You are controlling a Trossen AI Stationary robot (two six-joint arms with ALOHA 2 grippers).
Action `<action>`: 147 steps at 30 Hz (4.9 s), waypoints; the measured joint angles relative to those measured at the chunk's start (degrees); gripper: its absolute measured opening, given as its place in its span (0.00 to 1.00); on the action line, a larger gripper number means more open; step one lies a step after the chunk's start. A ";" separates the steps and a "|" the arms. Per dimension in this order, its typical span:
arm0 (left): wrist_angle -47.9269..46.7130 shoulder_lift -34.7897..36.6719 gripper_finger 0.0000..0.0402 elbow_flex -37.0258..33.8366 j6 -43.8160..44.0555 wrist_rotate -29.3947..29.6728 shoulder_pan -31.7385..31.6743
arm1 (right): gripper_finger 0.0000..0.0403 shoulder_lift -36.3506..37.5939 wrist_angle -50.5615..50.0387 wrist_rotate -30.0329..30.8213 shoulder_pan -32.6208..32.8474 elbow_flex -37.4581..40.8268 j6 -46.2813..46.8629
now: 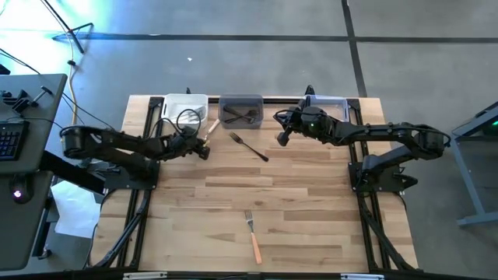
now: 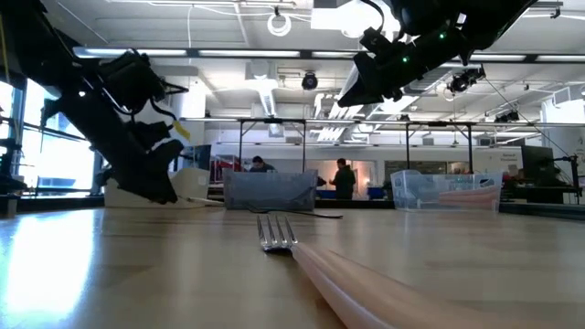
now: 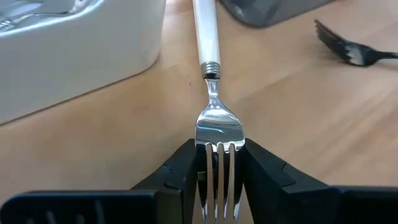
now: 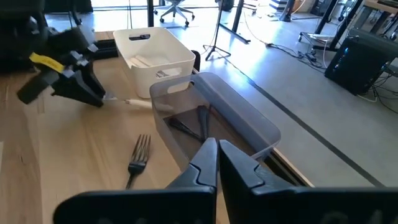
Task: Sort silverware by color (type)
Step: Put the white fork into the white bin, then put the black fork into the black bin
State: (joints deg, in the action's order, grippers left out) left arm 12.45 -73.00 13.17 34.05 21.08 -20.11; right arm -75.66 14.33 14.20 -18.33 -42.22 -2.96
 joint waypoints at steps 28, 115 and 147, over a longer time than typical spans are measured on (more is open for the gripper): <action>-49.88 21.37 0.22 25.50 -17.38 3.50 -11.77 | 0.00 0.00 -0.14 -0.48 0.00 -0.02 -1.58; 15.05 29.52 0.11 -7.78 -36.20 -18.95 -16.88 | 0.44 -46.81 -35.39 -7.98 5.57 -43.68 16.47; 15.43 29.52 0.05 -7.78 -37.77 -19.13 -16.89 | 0.03 -49.70 -46.28 -13.03 3.85 -56.87 9.93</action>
State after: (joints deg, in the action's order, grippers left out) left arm 27.88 -43.48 5.39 -3.73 1.95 -36.99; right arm -125.36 -31.95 1.16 -14.48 -99.09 6.97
